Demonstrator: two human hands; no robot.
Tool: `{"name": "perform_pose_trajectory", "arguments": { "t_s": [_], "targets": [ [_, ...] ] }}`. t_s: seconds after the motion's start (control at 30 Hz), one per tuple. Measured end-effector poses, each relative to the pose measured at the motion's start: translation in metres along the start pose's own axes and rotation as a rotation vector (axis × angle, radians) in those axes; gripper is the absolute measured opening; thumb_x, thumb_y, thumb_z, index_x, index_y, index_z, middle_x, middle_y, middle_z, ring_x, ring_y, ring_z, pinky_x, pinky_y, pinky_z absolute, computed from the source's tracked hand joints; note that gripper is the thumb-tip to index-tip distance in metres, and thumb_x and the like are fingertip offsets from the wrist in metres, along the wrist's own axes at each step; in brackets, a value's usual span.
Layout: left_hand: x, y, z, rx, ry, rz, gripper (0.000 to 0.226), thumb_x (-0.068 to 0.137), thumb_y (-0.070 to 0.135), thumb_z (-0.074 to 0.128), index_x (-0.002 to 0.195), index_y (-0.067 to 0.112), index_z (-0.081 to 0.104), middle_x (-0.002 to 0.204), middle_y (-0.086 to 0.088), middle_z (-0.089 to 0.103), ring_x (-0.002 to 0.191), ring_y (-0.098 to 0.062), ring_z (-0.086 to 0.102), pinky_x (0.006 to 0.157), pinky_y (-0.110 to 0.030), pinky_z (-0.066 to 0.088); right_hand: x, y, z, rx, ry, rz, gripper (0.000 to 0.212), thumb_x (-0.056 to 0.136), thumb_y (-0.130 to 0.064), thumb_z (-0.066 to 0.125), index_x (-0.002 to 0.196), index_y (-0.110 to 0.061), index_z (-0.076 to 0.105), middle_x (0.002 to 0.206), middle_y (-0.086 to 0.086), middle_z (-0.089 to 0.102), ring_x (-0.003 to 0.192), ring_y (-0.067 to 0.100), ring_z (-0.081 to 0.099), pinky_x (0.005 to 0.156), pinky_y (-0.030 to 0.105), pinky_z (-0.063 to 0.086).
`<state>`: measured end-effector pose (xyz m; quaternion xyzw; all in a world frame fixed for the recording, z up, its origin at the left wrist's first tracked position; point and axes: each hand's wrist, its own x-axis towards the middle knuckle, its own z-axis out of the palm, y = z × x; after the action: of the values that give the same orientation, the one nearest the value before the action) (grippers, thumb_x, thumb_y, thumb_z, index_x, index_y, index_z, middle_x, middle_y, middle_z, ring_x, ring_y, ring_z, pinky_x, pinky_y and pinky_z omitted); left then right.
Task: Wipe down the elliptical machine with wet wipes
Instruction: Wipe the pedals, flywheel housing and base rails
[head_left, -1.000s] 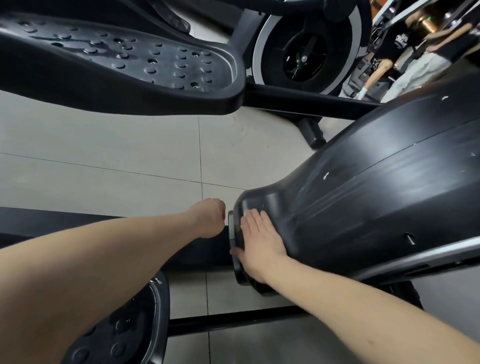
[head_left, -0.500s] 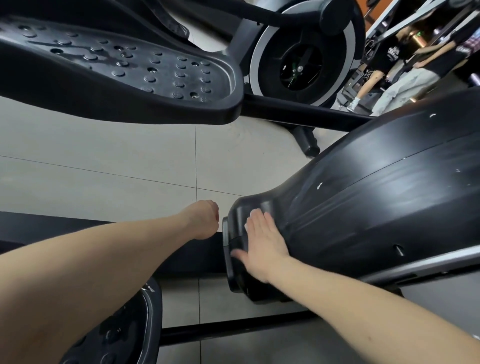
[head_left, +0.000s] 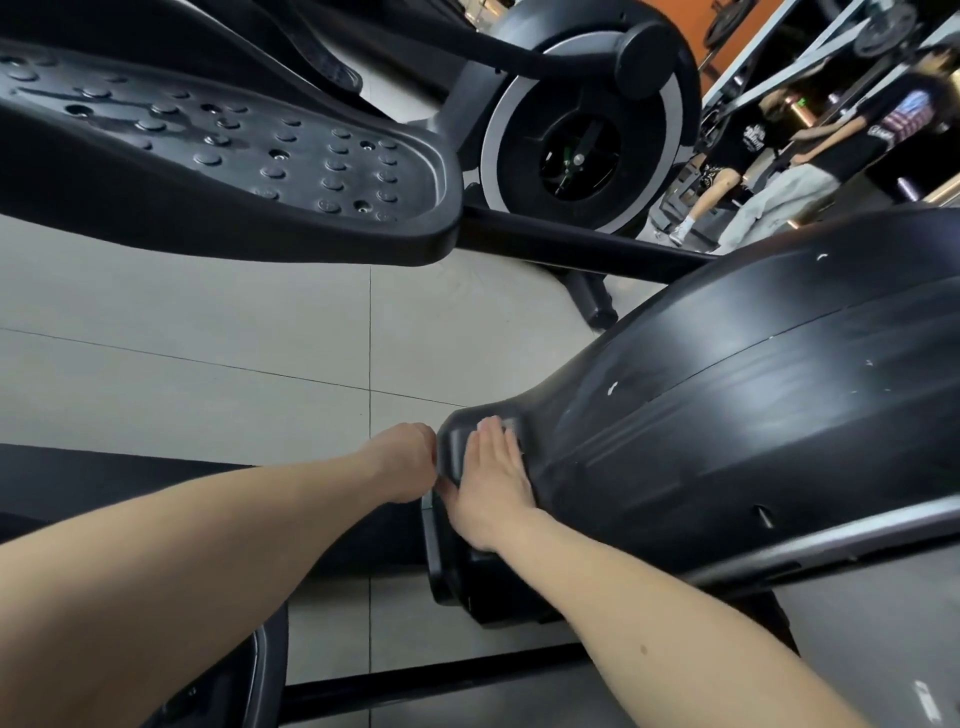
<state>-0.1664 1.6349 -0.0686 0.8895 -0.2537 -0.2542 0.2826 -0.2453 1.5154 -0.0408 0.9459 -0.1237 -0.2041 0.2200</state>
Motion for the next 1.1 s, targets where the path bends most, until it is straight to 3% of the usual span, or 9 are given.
{"name": "perform_pose_trajectory", "arguments": {
  "t_s": [0.13,0.27,0.43,0.57,0.67,0.77,0.9,1.0,1.1],
  "targets": [
    [-0.004,0.006,-0.003,-0.006,-0.003,0.01,0.031,0.094,0.006,0.044,0.119,0.011,0.062,0.117,-0.007,0.066,0.105,-0.025,0.064,0.089,-0.032,0.055,-0.005,0.025,-0.01,-0.386,0.029,-0.043,0.101,0.097,-0.076,0.015,0.16,0.003,0.012,0.167,0.023,0.014,0.154,0.04,0.009,0.126,0.05,0.002],
    [-0.006,0.017,-0.008,-0.051,0.017,0.049,0.028,0.091,0.007,0.048,0.114,0.01,0.062,0.114,-0.007,0.067,0.103,-0.028,0.065,0.087,-0.036,0.056,-0.032,0.071,-0.057,-0.845,-0.003,0.003,0.094,0.099,-0.072,0.006,0.159,0.0,0.003,0.169,0.023,-0.001,0.156,0.041,-0.008,0.124,0.057,-0.008],
    [-0.008,0.032,-0.01,-0.144,0.014,0.08,0.028,0.09,0.009,0.051,0.115,0.013,0.062,0.115,-0.007,0.065,0.104,-0.026,0.063,0.091,-0.037,0.056,-0.046,0.113,-0.107,-0.916,0.058,0.225,0.09,0.101,-0.068,0.006,0.16,-0.001,0.001,0.169,0.021,-0.003,0.156,0.04,-0.012,0.124,0.056,-0.011],
    [-0.006,0.032,-0.007,-0.174,0.028,0.069,0.027,0.092,0.009,0.05,0.115,0.012,0.063,0.112,-0.007,0.066,0.1,-0.025,0.064,0.086,-0.034,0.056,-0.053,0.075,-0.087,-1.092,-0.063,0.087,0.081,0.102,-0.069,0.015,0.16,-0.015,0.027,0.155,0.026,0.037,0.139,0.052,0.023,0.11,0.064,0.01],
    [-0.006,0.033,-0.005,-0.176,0.045,0.076,0.027,0.092,0.008,0.05,0.114,0.012,0.063,0.11,-0.005,0.066,0.098,-0.024,0.064,0.085,-0.033,0.056,-0.057,0.05,-0.051,-1.007,-0.162,-0.001,0.082,0.103,-0.065,0.006,0.16,-0.009,0.023,0.158,0.029,0.031,0.144,0.052,0.017,0.116,0.062,0.006],
    [-0.01,0.042,-0.007,-0.144,0.042,0.118,0.026,0.09,0.006,0.048,0.108,0.008,0.066,0.108,-0.008,0.068,0.097,-0.025,0.064,0.082,-0.033,0.056,-0.058,0.077,-0.067,-0.901,0.017,0.051,0.086,0.103,-0.065,0.008,0.16,-0.001,0.001,0.169,0.023,-0.001,0.156,0.041,-0.01,0.124,0.056,-0.009],
    [-0.013,0.06,-0.007,-0.152,0.066,0.154,0.02,0.089,0.01,0.048,0.098,0.01,0.066,0.106,-0.009,0.069,0.094,-0.025,0.062,0.078,-0.029,0.051,-0.063,0.129,-0.135,-0.862,0.18,0.216,0.086,0.104,-0.064,0.015,0.16,0.0,0.005,0.17,0.021,0.0,0.156,0.038,-0.012,0.124,0.058,-0.005],
    [-0.013,0.072,-0.006,-0.143,0.079,0.171,0.024,0.095,0.012,0.047,0.106,0.01,0.069,0.11,-0.008,0.071,0.101,-0.025,0.066,0.088,-0.033,0.055,-0.069,0.137,-0.142,-0.814,0.174,0.23,0.077,0.107,-0.055,0.021,0.16,0.001,0.013,0.168,0.023,0.006,0.155,0.04,0.0,0.123,0.056,0.008],
    [-0.012,0.079,-0.005,-0.132,0.086,0.191,0.026,0.098,0.013,0.046,0.114,0.01,0.066,0.119,-0.007,0.068,0.111,-0.025,0.064,0.095,-0.032,0.052,-0.077,0.139,-0.134,-0.751,0.263,0.153,0.058,0.106,-0.046,0.031,0.145,-0.005,0.044,0.142,0.02,0.035,0.135,0.034,0.029,0.106,0.047,0.032]
  ]
}}
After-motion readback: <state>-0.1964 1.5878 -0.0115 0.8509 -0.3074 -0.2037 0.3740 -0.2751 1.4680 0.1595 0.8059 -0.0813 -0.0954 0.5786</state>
